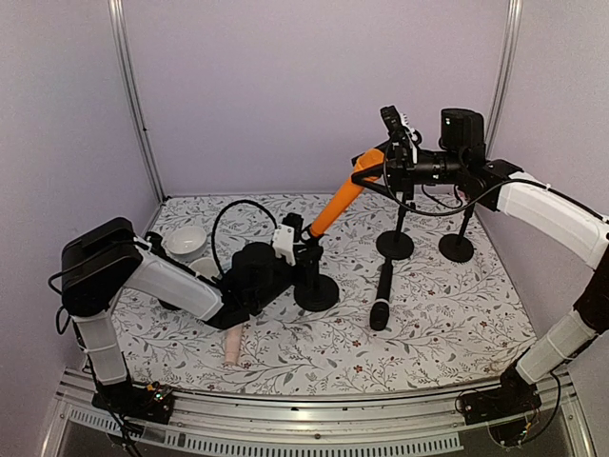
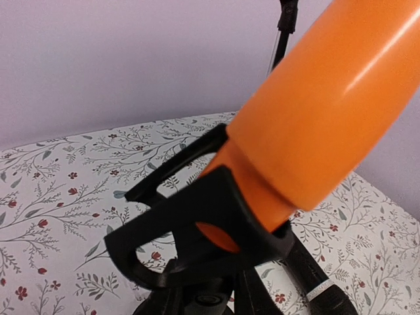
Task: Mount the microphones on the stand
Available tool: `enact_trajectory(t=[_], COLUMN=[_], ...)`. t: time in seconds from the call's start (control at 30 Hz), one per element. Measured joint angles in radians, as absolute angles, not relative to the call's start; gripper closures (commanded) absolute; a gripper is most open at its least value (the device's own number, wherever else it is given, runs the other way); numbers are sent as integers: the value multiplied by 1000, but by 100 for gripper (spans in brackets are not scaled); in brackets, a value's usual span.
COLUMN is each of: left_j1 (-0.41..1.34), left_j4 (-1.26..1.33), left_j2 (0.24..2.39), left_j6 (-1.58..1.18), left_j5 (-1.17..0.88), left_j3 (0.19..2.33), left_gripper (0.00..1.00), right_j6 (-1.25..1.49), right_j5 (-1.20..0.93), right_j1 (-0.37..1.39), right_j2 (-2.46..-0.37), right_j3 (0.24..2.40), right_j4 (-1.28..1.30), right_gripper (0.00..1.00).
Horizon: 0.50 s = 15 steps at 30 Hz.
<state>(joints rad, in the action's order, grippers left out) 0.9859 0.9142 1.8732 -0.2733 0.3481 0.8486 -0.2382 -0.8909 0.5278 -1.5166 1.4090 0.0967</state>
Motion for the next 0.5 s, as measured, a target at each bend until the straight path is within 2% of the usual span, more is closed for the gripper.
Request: enact_trajectory(t=[0.23, 0.5], left_j1=[985, 985], left_j4=[910, 892], left_j2=[1873, 1873], left_j6=[-286, -279], left_j5=[354, 366], left_j3=[852, 862], left_gripper=[100, 100], right_j6=[-294, -418], right_j5=[-892, -892], right_j1=[531, 540], right_j2=[-1468, -1435], right_j3=[1308, 1271], right_j4=[22, 56], right_gripper=[100, 100])
